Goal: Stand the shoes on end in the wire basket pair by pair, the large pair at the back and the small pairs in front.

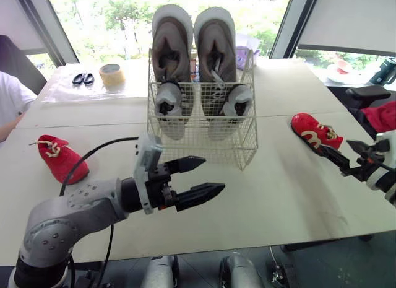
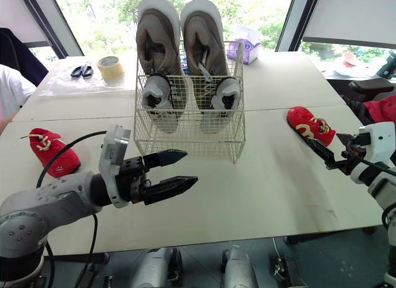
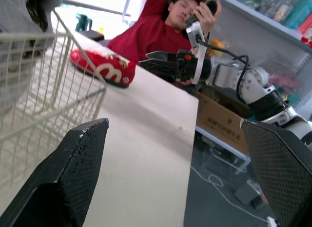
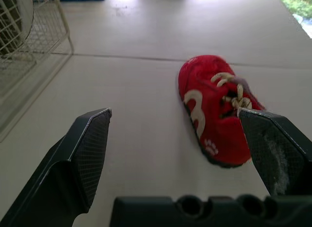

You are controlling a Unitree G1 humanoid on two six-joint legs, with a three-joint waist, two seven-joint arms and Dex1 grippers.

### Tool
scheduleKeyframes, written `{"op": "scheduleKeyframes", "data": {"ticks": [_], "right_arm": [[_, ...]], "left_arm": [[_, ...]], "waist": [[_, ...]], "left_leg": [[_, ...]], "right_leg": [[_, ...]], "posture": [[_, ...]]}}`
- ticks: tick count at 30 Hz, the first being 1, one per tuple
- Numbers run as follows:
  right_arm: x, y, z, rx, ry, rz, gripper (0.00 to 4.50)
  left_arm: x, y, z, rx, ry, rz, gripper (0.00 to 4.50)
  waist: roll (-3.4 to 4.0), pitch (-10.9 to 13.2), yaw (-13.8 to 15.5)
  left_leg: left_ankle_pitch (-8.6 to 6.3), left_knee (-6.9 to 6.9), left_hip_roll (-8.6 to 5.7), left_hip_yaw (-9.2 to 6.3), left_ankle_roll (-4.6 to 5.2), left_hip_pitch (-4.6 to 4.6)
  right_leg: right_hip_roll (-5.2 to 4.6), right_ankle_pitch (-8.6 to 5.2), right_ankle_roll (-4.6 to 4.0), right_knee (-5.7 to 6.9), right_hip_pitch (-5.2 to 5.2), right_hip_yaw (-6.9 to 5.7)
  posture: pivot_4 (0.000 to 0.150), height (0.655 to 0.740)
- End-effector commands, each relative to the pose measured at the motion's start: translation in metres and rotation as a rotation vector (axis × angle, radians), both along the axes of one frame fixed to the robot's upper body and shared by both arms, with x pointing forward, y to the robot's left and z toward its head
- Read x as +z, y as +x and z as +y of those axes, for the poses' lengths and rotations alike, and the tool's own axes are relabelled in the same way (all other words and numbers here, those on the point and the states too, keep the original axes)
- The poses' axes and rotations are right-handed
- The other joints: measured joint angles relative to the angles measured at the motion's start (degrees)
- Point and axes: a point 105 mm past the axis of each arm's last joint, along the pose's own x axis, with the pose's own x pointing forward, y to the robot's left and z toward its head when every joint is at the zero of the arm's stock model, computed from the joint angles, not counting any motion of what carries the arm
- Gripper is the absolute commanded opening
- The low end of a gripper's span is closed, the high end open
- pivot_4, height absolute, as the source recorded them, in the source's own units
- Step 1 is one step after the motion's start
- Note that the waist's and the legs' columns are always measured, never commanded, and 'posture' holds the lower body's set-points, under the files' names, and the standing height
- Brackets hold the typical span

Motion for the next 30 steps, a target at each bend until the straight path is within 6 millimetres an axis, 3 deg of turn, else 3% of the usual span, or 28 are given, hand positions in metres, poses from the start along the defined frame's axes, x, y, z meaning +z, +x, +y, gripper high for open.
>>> {"op": "scheduleKeyframes", "data": {"ticks": [1,17,30], "right_arm": [[0.000,0.002,-0.005,-0.011,0.005,-0.024,4.50],[-0.036,0.035,-0.040,-0.078,0.019,0.014,4.50],[-0.051,0.079,-0.047,-0.123,0.015,0.022,4.50]], "left_arm": [[0.009,-0.010,-0.004,-0.043,-0.022,-0.037,4.46],[0.008,-0.010,-0.003,-0.010,0.023,-0.048,4.46],[0.005,-0.009,0.004,0.036,0.110,-0.060,4.46]], "waist": [[0.00,0.0,0.0],[0.05,0.0,-0.1],[0.12,0.1,-0.2]], "left_leg": [[0.00,0.00,0.00,0.00,0.00,0.00],[0.01,0.01,-0.01,0.02,-0.02,0.00],[0.04,0.04,0.00,0.04,-0.06,0.00]], "right_leg": [[0.00,0.00,0.00,0.00,0.00,0.00],[0.00,0.00,0.00,0.00,0.00,0.01],[0.01,0.00,0.00,0.01,-0.01,0.01]], "posture": [[0.150,0.6797],[0.150,0.6797],[0.150,0.6797]]}}
